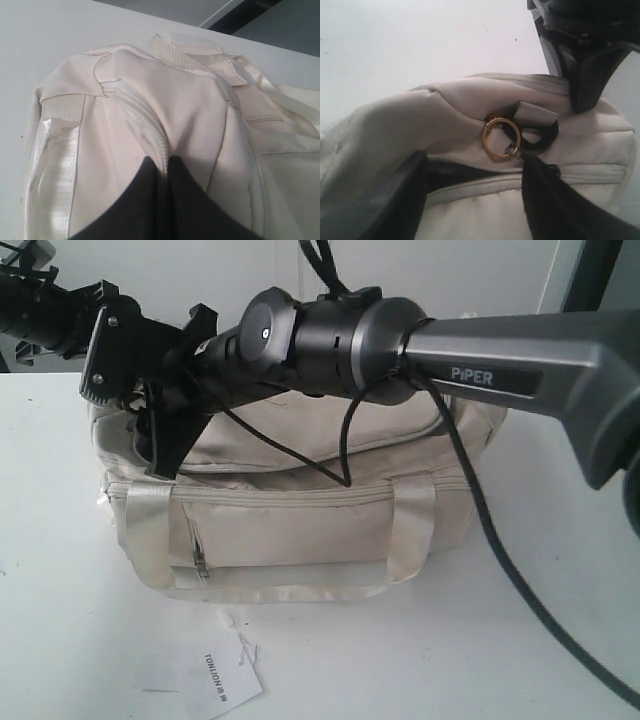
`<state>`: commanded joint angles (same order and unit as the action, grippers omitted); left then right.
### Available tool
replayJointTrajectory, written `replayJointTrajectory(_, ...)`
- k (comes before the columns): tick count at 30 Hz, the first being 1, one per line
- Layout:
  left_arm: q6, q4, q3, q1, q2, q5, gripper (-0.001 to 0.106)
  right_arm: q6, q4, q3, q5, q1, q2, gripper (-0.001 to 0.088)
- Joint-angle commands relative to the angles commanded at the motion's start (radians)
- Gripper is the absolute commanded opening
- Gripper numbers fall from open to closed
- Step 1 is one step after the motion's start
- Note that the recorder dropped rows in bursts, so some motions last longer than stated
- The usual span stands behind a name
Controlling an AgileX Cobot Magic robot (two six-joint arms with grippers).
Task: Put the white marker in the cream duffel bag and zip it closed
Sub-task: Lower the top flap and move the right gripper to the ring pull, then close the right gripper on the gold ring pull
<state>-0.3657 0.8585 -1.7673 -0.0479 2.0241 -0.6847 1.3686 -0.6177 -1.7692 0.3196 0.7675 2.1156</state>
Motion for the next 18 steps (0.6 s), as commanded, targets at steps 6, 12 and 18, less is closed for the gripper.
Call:
replayJointTrajectory(6, 0.000, 0.002, 0.000, 0.000, 0.000, 0.002, 0.000, -0.011, -0.001, -0.068, 0.021, 0.000, 0.060, 0.0527)
replayJointTrajectory(12, 0.000, 0.002, 0.000, 0.000, 0.000, 0.000, 0.000, -0.007, 0.043, -0.083, -0.015, 0.000, 0.096, 0.0527)
replayJointTrajectory(18, 0.000, 0.002, 0.000, 0.000, 0.000, -0.002, 0.000, 0.017, 0.047, -0.087, -0.078, 0.000, 0.123, 0.0526)
